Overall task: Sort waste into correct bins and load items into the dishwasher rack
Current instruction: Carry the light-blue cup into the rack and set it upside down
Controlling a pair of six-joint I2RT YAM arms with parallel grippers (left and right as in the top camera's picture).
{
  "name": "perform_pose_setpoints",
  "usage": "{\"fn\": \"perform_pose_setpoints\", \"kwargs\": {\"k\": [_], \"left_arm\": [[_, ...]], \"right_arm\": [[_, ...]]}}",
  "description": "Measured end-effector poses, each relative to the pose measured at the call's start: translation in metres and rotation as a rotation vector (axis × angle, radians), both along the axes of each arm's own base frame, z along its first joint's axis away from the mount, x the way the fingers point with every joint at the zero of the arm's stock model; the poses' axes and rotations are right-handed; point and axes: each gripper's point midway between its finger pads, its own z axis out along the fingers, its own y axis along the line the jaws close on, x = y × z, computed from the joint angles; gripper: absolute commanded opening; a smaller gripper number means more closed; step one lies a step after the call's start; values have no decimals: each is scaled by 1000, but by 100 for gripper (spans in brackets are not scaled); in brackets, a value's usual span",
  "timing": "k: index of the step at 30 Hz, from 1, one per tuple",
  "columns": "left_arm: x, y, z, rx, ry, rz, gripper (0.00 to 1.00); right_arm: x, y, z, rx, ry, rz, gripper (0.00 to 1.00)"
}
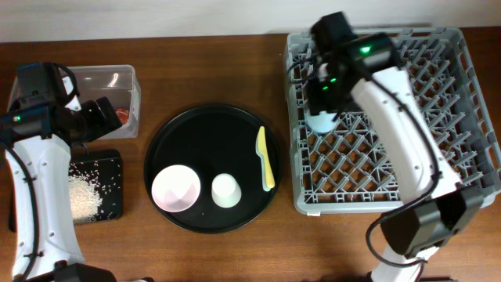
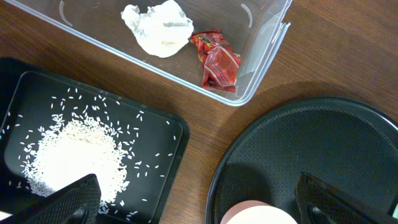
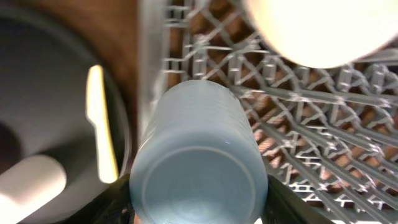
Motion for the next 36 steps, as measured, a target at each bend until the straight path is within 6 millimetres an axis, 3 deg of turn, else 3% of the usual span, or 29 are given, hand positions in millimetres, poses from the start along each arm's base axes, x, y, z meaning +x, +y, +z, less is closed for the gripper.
{"fn": "perform_pose_setpoints", "kwargs": {"k": [1,6,10,17,28,35,36], "left_arm": [[0,0,0,0,0,0,99],[0,0,0,0,0,0,99],[0,0,0,0,0,0,99],[0,0,0,0,0,0,99],[0,0,0,0,0,0,99],[0,0,0,0,0,0,99],[0,0,0,0,0,0,99]], "right_arm": [[5,-18,0,-2,-6,-34,57],[17,-55,2,-8,-30,-102,57],[24,-55,-5,-6,-44,-101,57],[11,-57,-55,-26,58,-97,57],[-4,-55,-90,-21,134,-85,57],[0,-51,-115,0,122,-78,57],[0,-51,-118,0,116,-78,67]]}}
